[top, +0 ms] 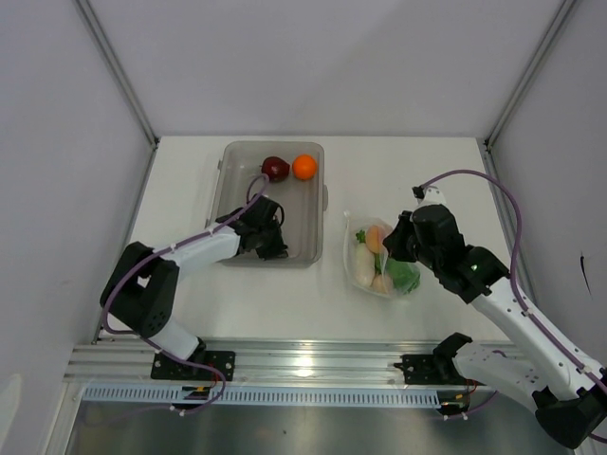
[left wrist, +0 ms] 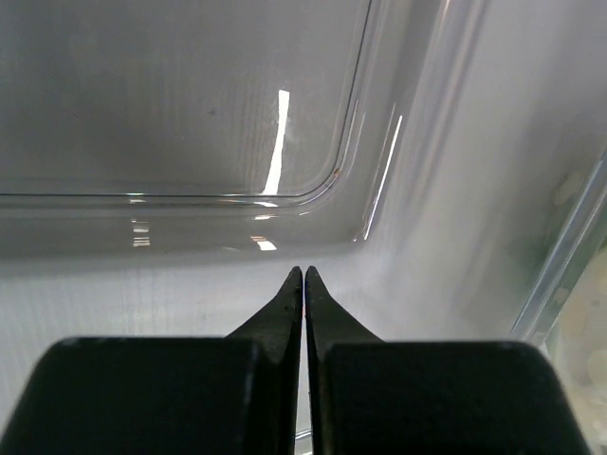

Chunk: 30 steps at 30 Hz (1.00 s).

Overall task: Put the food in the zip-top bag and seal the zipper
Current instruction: Move the bin to the center of the board.

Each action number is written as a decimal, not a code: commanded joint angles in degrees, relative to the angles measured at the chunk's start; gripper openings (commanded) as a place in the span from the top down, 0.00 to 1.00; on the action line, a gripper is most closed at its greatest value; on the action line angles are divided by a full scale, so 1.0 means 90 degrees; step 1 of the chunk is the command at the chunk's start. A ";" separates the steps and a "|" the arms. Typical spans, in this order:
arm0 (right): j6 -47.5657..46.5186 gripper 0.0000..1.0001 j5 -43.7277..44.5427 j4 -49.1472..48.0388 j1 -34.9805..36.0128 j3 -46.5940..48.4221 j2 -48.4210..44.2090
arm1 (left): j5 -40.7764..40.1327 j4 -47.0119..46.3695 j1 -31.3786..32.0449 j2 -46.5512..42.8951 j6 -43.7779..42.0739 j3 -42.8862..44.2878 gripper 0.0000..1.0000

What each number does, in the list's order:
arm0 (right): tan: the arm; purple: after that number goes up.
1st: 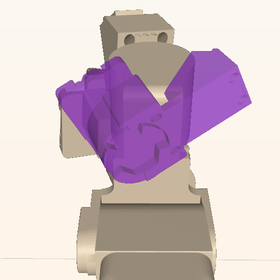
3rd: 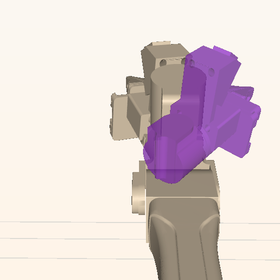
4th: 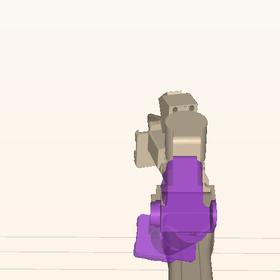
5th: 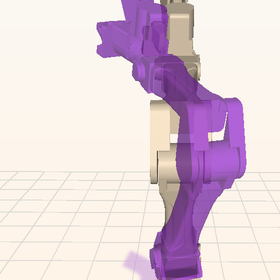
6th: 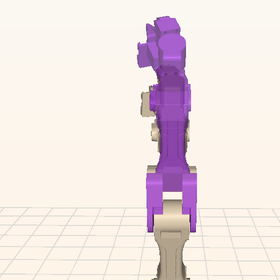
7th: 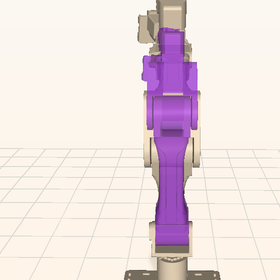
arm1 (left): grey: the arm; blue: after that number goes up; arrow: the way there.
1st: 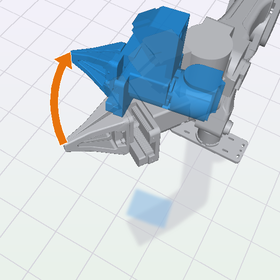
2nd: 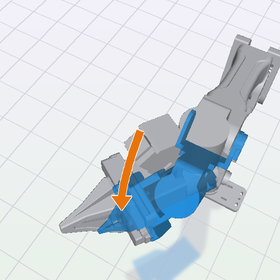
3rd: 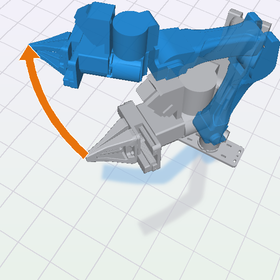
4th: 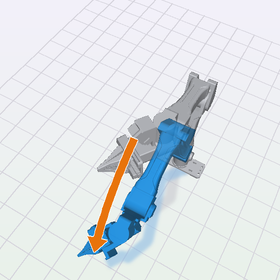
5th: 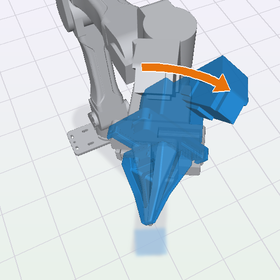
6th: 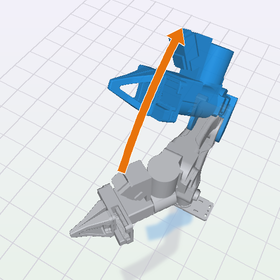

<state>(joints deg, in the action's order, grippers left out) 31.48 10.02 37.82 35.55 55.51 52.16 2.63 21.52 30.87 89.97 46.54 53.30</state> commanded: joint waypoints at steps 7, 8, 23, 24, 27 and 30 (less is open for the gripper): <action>0.0017 1.00 0.0049 -0.0150 -0.0005 0.0014 -0.0063 | -0.0263 0.0011 0.0027 -0.0232 0.0014 0.0950 0.31; 0.0017 1.00 0.0049 -0.0160 -0.0005 0.0024 -0.0063 | -0.0553 0.0089 0.0017 -0.0183 -0.0005 0.1253 0.23; -0.0032 1.00 0.0029 -0.0277 -0.0005 0.0054 0.0142 | 0.0206 0.0051 -0.0842 0.1721 0.1868 0.3668 0.01; -0.0041 1.00 0.0039 -0.0286 -0.0014 0.0034 0.0142 | 0.0167 -0.0008 -0.0862 0.1799 0.2217 0.3697 0.00; -0.0032 1.00 0.0049 -0.0316 -0.0014 -0.0015 0.0132 | 0.0030 -0.0447 -0.0862 0.2043 0.2794 0.3707 0.01; -0.0041 1.00 0.0078 -0.0355 -0.0024 -0.0112 0.0103 | -0.0622 -0.0701 -0.0823 0.2180 0.3468 0.3639 0.00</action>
<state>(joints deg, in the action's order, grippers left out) 31.46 10.04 36.75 35.51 55.07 53.47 1.39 20.27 23.05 109.54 68.05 83.92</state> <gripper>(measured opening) 0.006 0.995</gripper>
